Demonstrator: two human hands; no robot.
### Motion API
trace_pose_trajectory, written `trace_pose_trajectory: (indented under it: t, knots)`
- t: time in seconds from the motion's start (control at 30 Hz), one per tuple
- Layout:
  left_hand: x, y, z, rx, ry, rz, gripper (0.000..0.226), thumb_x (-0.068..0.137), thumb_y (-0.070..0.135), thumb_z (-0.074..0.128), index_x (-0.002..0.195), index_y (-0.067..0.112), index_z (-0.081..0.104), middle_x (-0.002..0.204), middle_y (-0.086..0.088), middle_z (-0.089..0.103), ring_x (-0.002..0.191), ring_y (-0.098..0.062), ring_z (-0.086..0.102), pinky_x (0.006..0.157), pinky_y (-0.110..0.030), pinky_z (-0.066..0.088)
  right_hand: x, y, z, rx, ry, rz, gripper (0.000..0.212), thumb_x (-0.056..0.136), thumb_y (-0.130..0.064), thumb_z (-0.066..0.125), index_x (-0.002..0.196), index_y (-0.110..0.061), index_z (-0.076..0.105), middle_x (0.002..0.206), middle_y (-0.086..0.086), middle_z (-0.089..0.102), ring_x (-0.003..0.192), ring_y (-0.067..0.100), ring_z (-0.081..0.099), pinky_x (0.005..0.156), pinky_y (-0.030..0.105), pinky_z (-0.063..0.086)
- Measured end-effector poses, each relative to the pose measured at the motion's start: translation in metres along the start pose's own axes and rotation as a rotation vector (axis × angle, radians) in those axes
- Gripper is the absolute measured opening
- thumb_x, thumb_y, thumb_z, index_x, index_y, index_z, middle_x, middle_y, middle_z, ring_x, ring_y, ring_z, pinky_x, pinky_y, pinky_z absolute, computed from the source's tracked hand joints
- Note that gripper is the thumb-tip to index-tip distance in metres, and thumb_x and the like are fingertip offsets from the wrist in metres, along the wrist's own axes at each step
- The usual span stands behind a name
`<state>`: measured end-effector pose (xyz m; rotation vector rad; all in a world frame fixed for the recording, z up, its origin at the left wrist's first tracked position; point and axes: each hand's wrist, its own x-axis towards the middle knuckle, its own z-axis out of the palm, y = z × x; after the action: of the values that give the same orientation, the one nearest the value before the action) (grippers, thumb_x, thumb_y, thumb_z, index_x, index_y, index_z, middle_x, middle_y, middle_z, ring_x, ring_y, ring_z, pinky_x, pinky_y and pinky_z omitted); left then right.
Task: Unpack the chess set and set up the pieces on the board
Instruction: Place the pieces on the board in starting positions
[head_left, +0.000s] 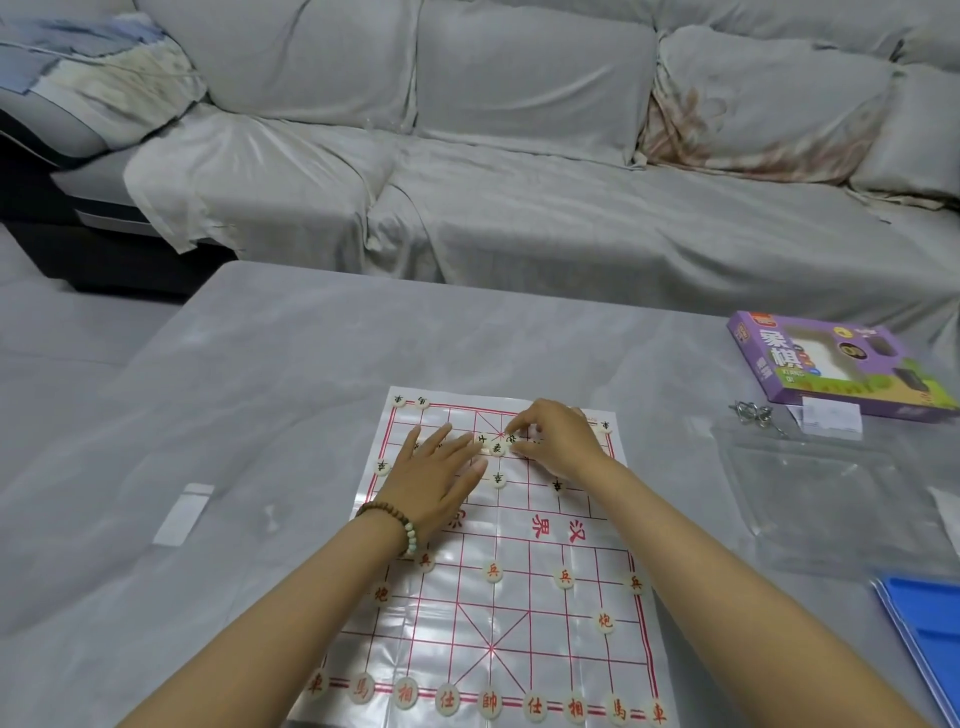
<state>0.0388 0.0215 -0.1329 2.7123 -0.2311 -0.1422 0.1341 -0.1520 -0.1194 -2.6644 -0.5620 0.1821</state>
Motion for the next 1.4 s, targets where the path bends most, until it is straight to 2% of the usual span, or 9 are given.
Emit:
trace_pose_trajectory:
  t: [0.1, 0.2, 0.3, 0.53, 0.77, 0.9, 1.07, 1.3, 1.4]
  knots:
    - [0.001, 0.003, -0.001, -0.003, 0.022, 0.011, 0.091, 0.071, 0.064, -0.015, 0.144, 0.030, 0.027, 0.153, 0.013, 0.022, 0.143, -0.006, 0.001, 0.115, -0.033, -0.012, -0.002, 0.002, -0.004, -0.051, 0.032, -0.041, 0.017, 0.082, -0.031, 0.069, 0.098, -0.026, 0.071, 0.097, -0.007, 0.064, 0.101, 0.015, 0.054, 0.091, 0.029, 0.030]
    - [0.006, 0.012, 0.002, -0.010, 0.022, 0.042, 0.084, 0.077, 0.063, -0.011, 0.144, 0.030, 0.029, 0.152, 0.013, 0.024, 0.143, -0.007, 0.002, 0.116, -0.034, -0.011, -0.011, 0.014, -0.020, 0.014, 0.149, -0.010, 0.017, 0.081, -0.035, 0.070, 0.094, -0.024, 0.069, 0.097, -0.008, 0.064, 0.095, 0.011, 0.054, 0.093, 0.028, 0.030]
    - [0.012, 0.025, 0.007, -0.001, -0.011, 0.073, 0.087, 0.075, 0.063, -0.013, 0.144, 0.030, 0.028, 0.153, 0.013, 0.022, 0.143, -0.007, 0.002, 0.116, -0.035, -0.010, -0.026, 0.038, -0.037, 0.129, 0.210, 0.105, 0.020, 0.079, -0.040, 0.072, 0.090, -0.023, 0.069, 0.091, -0.011, 0.064, 0.087, 0.008, 0.055, 0.091, 0.031, 0.041]
    - [0.019, 0.048, 0.017, 0.079, -0.064, 0.115, 0.075, 0.084, 0.053, -0.005, 0.140, 0.027, 0.037, 0.150, 0.009, 0.031, 0.144, -0.011, 0.003, 0.116, -0.037, -0.011, -0.055, 0.071, -0.035, 0.029, 0.077, 0.187, 0.024, 0.078, -0.045, 0.071, 0.089, -0.024, 0.068, 0.089, -0.012, 0.060, 0.087, 0.010, 0.054, 0.093, 0.035, 0.044]
    - [0.020, 0.053, 0.018, 0.110, -0.092, 0.089, 0.076, 0.082, 0.051, -0.005, 0.139, 0.026, 0.039, 0.149, 0.009, 0.032, 0.144, -0.012, 0.003, 0.116, -0.038, -0.010, -0.059, 0.075, -0.032, 0.023, -0.001, 0.149, 0.037, 0.078, -0.042, 0.072, 0.111, -0.025, 0.066, 0.107, -0.012, 0.061, 0.093, 0.006, 0.052, 0.098, 0.032, 0.041]
    - [0.020, 0.050, 0.019, 0.094, -0.079, 0.085, 0.074, 0.085, 0.052, -0.004, 0.139, 0.027, 0.040, 0.148, 0.009, 0.034, 0.144, -0.011, 0.004, 0.116, -0.038, -0.010, -0.057, 0.077, -0.028, 0.035, 0.028, 0.156, 0.028, 0.080, -0.035, 0.072, 0.107, -0.025, 0.069, 0.109, -0.009, 0.064, 0.092, 0.007, 0.053, 0.098, 0.034, 0.042]
    - [0.020, 0.051, 0.018, 0.083, -0.100, 0.067, 0.058, 0.097, 0.046, 0.005, 0.140, 0.027, 0.039, 0.149, 0.009, 0.034, 0.144, -0.011, 0.003, 0.116, -0.039, -0.010, -0.054, 0.073, -0.024, 0.035, 0.033, 0.142, 0.026, 0.080, -0.036, 0.072, 0.104, -0.026, 0.071, 0.106, -0.009, 0.064, 0.095, 0.009, 0.055, 0.098, 0.035, 0.043]
    - [0.021, 0.050, 0.020, 0.084, -0.092, 0.061, 0.057, 0.097, 0.045, 0.006, 0.140, 0.027, 0.039, 0.148, 0.009, 0.034, 0.144, -0.011, 0.004, 0.116, -0.038, -0.010, -0.055, 0.070, -0.024, 0.029, 0.046, 0.150, 0.025, 0.080, -0.037, 0.071, 0.103, -0.025, 0.071, 0.108, -0.007, 0.064, 0.091, 0.007, 0.051, 0.098, 0.035, 0.042]
    - [0.020, 0.047, 0.020, 0.047, -0.061, 0.089, 0.068, 0.092, 0.054, -0.001, 0.138, 0.027, 0.041, 0.146, 0.010, 0.038, 0.143, -0.009, 0.006, 0.117, -0.034, -0.009, -0.055, 0.068, -0.024, 0.027, 0.043, 0.151, 0.029, 0.081, -0.037, 0.071, 0.107, -0.026, 0.069, 0.112, -0.007, 0.064, 0.092, 0.007, 0.051, 0.098, 0.034, 0.042]
